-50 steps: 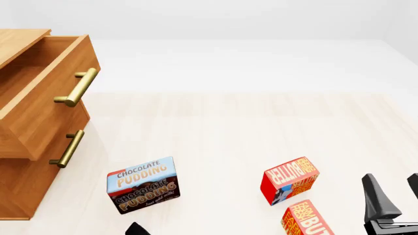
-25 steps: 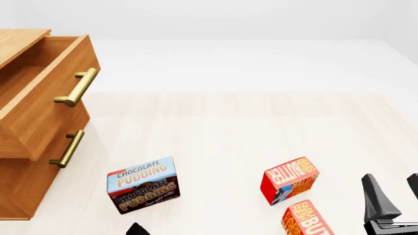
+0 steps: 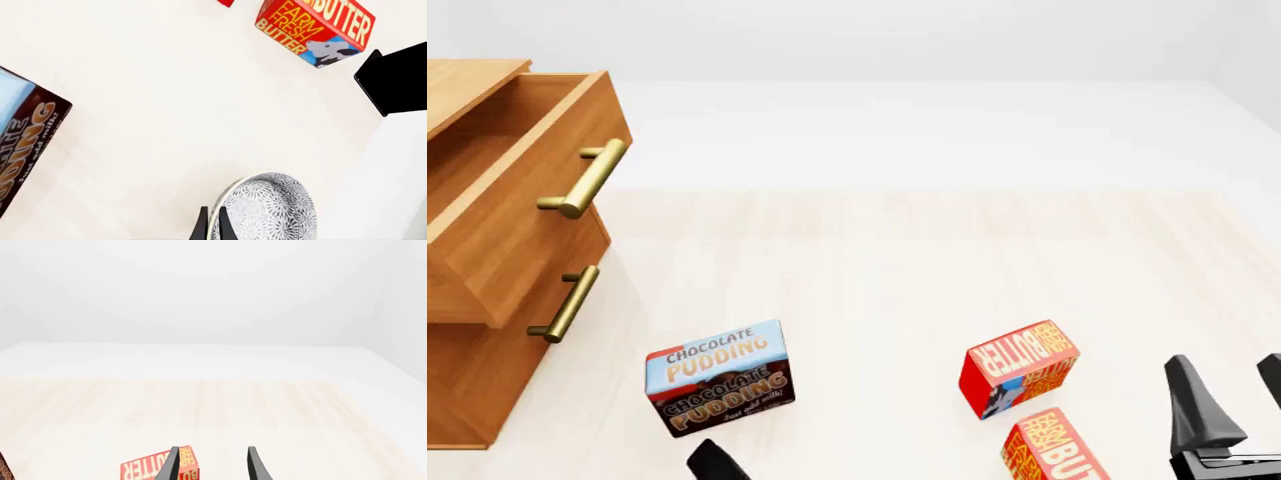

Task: Put the bowl in the top drawer of the cabinet.

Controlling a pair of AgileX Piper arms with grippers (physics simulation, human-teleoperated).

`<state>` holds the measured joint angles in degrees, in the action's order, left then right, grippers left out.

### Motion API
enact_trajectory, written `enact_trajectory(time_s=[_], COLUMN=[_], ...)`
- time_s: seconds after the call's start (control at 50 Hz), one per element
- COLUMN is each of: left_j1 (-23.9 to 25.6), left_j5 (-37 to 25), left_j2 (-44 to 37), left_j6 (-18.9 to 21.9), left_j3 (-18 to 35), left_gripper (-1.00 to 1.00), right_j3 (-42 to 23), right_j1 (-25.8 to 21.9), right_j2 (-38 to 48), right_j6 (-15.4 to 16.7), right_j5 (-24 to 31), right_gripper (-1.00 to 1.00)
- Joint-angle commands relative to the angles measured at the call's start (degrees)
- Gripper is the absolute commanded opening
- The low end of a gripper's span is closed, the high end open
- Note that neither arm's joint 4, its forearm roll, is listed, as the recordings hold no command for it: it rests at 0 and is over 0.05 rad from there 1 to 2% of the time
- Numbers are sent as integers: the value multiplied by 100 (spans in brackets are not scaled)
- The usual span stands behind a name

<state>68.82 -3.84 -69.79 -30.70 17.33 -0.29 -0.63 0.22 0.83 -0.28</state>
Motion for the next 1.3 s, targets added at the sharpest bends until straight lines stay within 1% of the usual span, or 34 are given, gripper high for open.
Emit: enact_trajectory(time_s=[0.02, 0.06, 0.12, 0.16, 0.18, 0.24, 0.36, 0.44, 0.5, 0.52, 0.62, 0.64, 0.68, 0.78, 0.82, 0.84, 0.86, 0.88, 0.9, 1.06, 1.08, 1.16, 1.3], left_j1=[-29, -95, -193, -212, -298, -356, -490, -609, -772, -918, -1066, -1167, -1169, -1376, -1373, -1565, -1565, -1564, -1661, -1830, -1937, -1992, -2131], left_j5=[-453, -580, -982, -1044, -1166, -1421, -1729, -2049, -2359, -2459, -2930, -3025, -3120, -3355, -3427, -3541, -3544, -3584, -3701, -3994, -4046, -4226, -4421], left_j2=[251, 319, 524, 532, 623, 757, 939, 1129, 1388, 1445, 1782, 1845, 1907, 2060, 2112, 2235, 2237, 2288, 2300, 2421, 2460, 2523, 2596], left_j6=[160, 234, 412, 458, 534, 644, 805, 959, 1043, 1168, 1286, 1394, 1398, 1571, 1519, 1583, 1583, 1535, 1644, 1781, 1877, 1926, 2029], left_j3=[236, 290, 524, 556, 615, 745, 894, 1073, 1215, 1227, 1480, 1525, 1603, 1740, 1797, 1868, 1868, 1932, 2018, 2388, 2469, 2756, 3079], left_gripper=[-100, -100, -100, -100, -100, -100, -100, -100, -100, -100, -100, -100, -100, -100, -100, -100, -100, -100, -100, -100, -100, -100, -100], right_j3=[0, 0, -1, -1, -1, -1, -1, -1, -1, -1, -1, -1, -1, -1, -1, -1, -1, -1, -1, -1, -2, -1, -2], right_j1=[-26, -22, -27, -24, -23, -26, -32, -41, -40, -46, -50, -51, -58, -63, -63, -68, -68, -64, -64, -67, -65, -66, -73], right_j2=[-5, -4, -8, -9, -10, -10, -10, -10, -12, -12, -13, -13, -13, -13, -13, -13, -13, -13, -13, -13, -13, -13, -13], right_j6=[-1, -5, -5, -10, -8, -14, -13, -14, -18, -19, -18, -19, -16, -12, -12, -11, -11, -11, -10, -10, -8, -10, -4], right_j5=[-11, -8, -18, -22, -24, -24, -26, -27, -32, -35, -41, -40, -41, -41, -41, -42, -42, -41, -43, -42, -43, -44, -43], right_gripper=[100, 100, 100, 100, 100, 100, 100, 100, 100, 100, 100, 100, 100, 100, 100, 100, 100, 100, 100, 100, 100, 100, 100])
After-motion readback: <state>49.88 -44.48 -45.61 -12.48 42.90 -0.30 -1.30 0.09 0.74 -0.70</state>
